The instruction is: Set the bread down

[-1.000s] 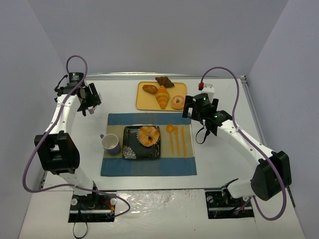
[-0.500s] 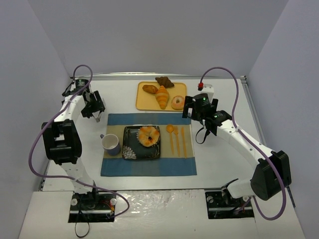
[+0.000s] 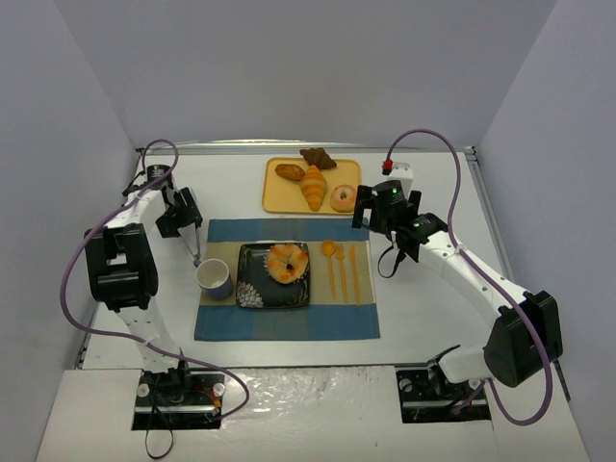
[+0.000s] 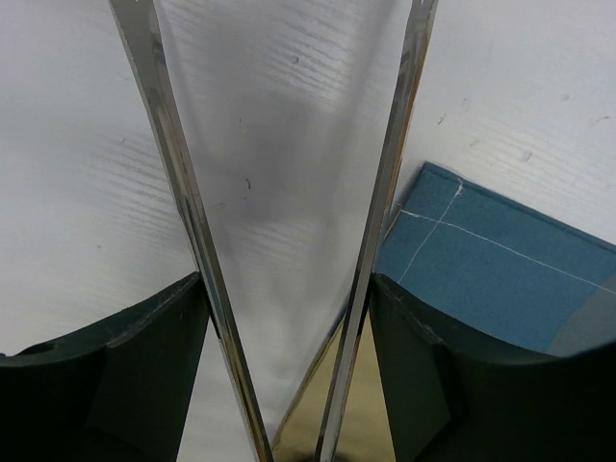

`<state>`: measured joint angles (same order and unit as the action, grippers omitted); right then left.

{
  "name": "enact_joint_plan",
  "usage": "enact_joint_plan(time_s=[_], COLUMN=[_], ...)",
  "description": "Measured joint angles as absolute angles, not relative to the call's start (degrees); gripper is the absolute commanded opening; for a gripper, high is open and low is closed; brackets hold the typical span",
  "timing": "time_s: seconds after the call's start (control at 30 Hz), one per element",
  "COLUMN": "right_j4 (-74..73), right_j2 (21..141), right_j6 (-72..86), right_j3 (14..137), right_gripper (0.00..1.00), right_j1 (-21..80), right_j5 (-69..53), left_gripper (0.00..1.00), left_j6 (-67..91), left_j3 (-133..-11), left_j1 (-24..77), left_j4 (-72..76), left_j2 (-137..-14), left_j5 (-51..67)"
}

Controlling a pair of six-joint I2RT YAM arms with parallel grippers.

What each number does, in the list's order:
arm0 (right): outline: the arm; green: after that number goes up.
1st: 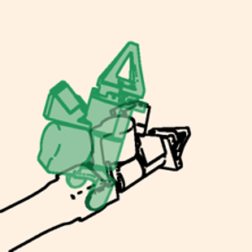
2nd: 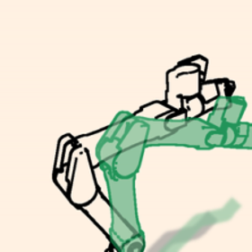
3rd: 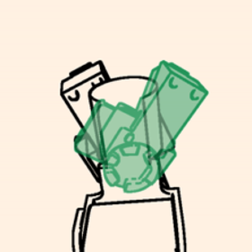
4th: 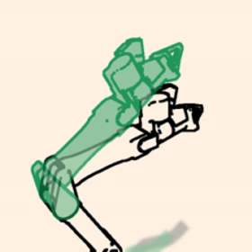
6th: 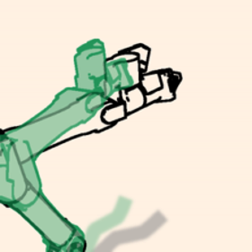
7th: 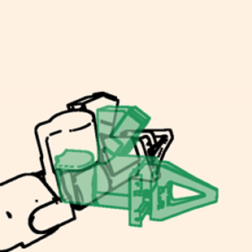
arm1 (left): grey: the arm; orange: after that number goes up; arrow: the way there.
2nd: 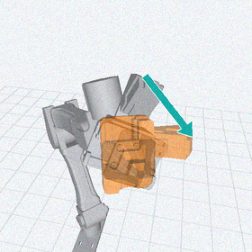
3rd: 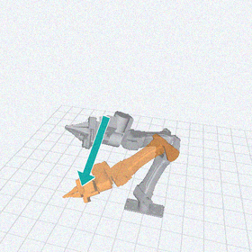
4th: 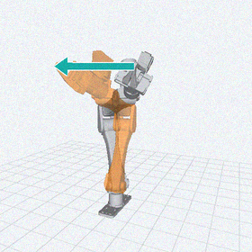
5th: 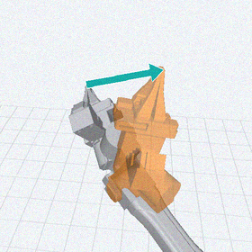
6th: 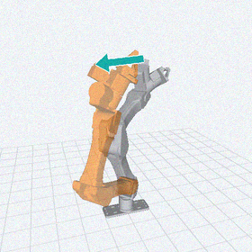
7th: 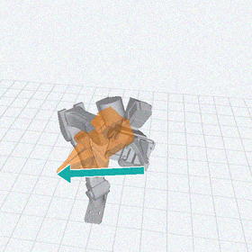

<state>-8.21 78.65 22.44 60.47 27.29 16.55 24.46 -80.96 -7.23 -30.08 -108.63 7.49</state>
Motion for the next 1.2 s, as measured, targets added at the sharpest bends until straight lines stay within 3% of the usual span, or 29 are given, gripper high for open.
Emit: enact_joint_plan(time_s=[0.43,0.67,1.2], right_j4=[-8.40,-8.47,-9.08], right_j2=[78.65,78.65,78.65], right_j6=[22.44,22.44,22.41], right_j3=[60.47,60.47,60.47], right_gripper=[1.00,1.00,1.00], right_j1=[27.29,27.29,27.29], right_j5=[16.21,16.19,16.16], left_gripper=[0.62,0.71,0.72], left_j6=[24.56,24.62,24.55], left_j3=[-77.82,-77.82,-78.78], left_j1=[-7.78,-8.01,-8.01], left_j4=[-28.10,-27.90,-29.15], left_j2=[-109.73,-109.80,-107.45], left_j5=[7.77,8.12,8.52])
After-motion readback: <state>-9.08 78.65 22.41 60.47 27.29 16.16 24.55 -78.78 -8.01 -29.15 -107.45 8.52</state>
